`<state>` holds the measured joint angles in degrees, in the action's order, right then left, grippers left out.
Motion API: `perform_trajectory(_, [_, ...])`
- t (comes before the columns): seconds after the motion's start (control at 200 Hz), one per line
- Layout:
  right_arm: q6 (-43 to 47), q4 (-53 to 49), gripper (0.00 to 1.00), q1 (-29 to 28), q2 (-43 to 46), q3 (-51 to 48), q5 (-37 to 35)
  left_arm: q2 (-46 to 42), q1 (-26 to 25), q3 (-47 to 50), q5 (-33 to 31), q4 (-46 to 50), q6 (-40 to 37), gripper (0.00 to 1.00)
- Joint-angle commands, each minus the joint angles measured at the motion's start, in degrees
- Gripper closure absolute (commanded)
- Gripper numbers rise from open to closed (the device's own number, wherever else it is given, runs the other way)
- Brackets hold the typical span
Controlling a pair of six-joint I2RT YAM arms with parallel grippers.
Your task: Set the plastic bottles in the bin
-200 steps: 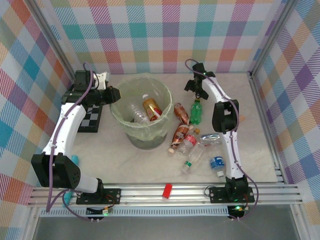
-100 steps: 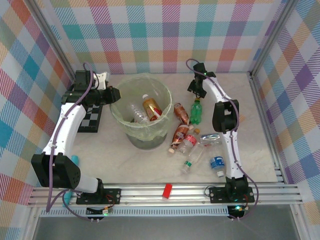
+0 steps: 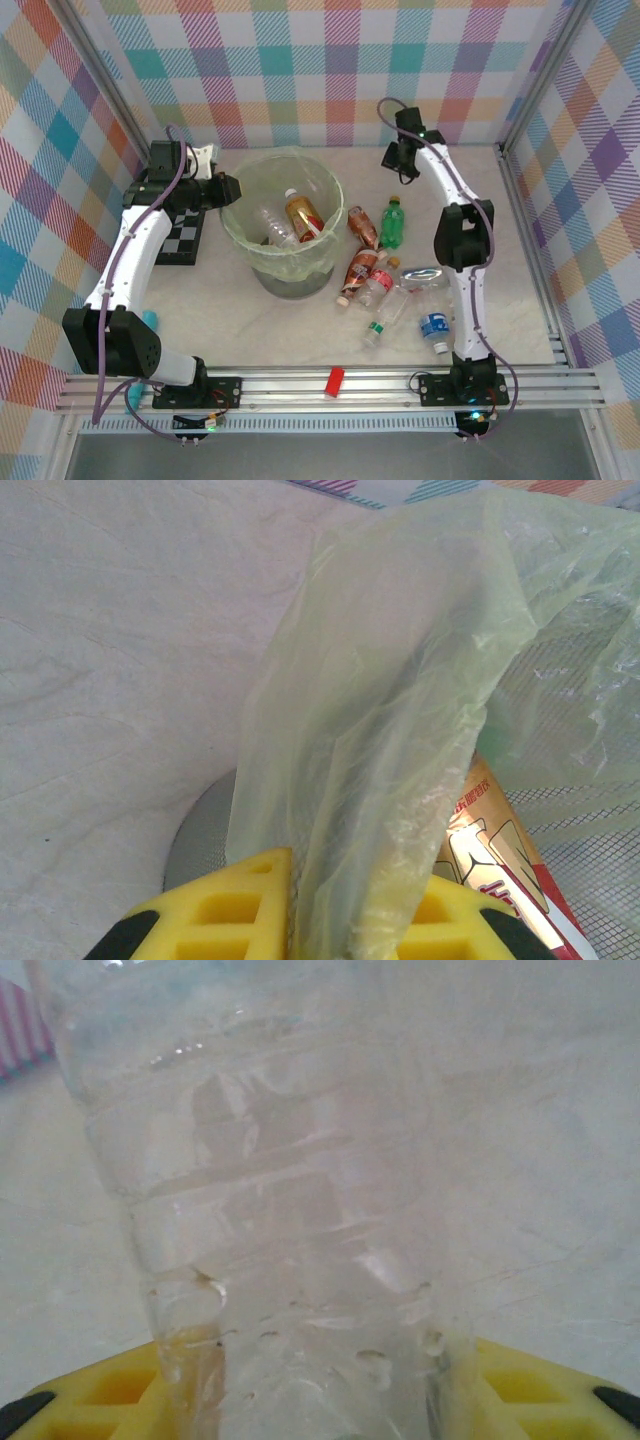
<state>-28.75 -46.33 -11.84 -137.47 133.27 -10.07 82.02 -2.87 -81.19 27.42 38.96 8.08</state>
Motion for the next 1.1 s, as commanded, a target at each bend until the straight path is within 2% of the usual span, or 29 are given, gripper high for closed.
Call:
perform_trajectory(0.0, [3.4,-1.6,0.50,0.6,6.1,-1.0,-0.4,-0.3,-0.3,0.5,1.1,2.7,0.5,0.82])
perform_trajectory(0.195, [6.5,-2.2,0.51,0.4,15.9,-6.6,3.4,-0.2,-0.3,0.6,1.6,2.3,0.8,0.82])
perform_trajectory(0.38, [9.9,-9.5,0.51,0.0,23.2,-5.7,11.5,-0.7,-0.4,0.7,3.5,1.2,2.0,0.82])
perform_trajectory(0.535, [11.0,-10.4,0.52,-2.3,30.1,-9.0,18.5,-0.2,-0.7,-0.1,3.2,1.9,1.7,0.83])
perform_trajectory(0.855, [12.8,-11.8,0.52,-14.5,39.1,-9.2,24.4,1.6,-2.8,-4.6,0.9,6.1,-0.1,0.83])
perform_trajectory(1.095, [14.7,-14.0,0.52,-25.1,36.3,-5.6,25.2,2.9,-3.6,-6.4,0.0,6.8,0.1,0.83])
